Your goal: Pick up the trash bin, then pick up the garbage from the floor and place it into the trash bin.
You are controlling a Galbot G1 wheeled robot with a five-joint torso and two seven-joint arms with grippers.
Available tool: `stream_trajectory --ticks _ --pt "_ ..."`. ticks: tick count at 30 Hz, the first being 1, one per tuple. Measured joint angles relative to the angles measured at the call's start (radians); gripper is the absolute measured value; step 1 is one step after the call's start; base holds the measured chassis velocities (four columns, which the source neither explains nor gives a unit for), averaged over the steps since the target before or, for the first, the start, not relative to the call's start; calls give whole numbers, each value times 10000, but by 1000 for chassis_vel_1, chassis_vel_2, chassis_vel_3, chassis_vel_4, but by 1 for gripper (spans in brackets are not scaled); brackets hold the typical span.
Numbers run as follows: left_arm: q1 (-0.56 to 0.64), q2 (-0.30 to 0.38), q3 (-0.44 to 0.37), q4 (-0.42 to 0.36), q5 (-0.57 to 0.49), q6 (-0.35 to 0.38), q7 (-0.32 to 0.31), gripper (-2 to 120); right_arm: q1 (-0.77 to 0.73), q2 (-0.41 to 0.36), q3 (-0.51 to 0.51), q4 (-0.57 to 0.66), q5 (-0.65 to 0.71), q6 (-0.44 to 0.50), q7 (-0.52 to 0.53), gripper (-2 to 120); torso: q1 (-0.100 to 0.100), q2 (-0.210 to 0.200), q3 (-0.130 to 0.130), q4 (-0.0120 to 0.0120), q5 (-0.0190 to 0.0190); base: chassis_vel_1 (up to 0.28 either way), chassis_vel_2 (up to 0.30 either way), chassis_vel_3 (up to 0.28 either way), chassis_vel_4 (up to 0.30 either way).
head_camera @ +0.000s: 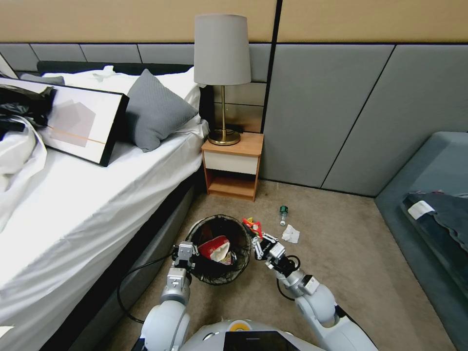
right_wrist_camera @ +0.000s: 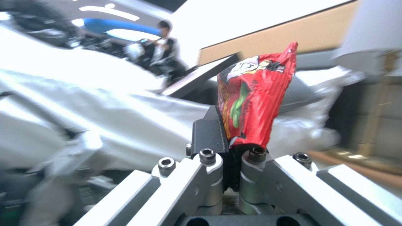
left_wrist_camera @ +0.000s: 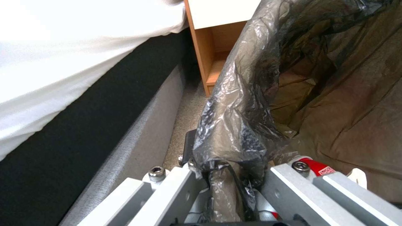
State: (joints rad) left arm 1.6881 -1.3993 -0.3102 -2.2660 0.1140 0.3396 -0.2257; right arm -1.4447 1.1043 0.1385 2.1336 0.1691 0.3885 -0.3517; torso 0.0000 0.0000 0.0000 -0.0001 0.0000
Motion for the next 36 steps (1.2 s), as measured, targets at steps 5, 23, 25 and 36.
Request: stream_trajectory --ticks 5,23,25,36 --pt "66 -53 36 -2 83 -24 2 2 326 -201 -641 -494 -87 -210 149 0 0 0 0 1 0 0 0 0 0" --pt "151 -132 155 -71 244 -68 23 2 899 73 -1112 -2377 74 -422 667 0 0 0 0 2 1 0 0 0 0" --pt "147 -131 154 -73 244 -69 23 2 903 53 -1075 -2405 81 -473 690 0 0 0 0 2 1 0 0 0 0" --pt "91 -147 138 -84 221 -72 26 2 831 -62 -996 -2390 74 -691 878 32 0 0 0 2 1 0 0 0 0"
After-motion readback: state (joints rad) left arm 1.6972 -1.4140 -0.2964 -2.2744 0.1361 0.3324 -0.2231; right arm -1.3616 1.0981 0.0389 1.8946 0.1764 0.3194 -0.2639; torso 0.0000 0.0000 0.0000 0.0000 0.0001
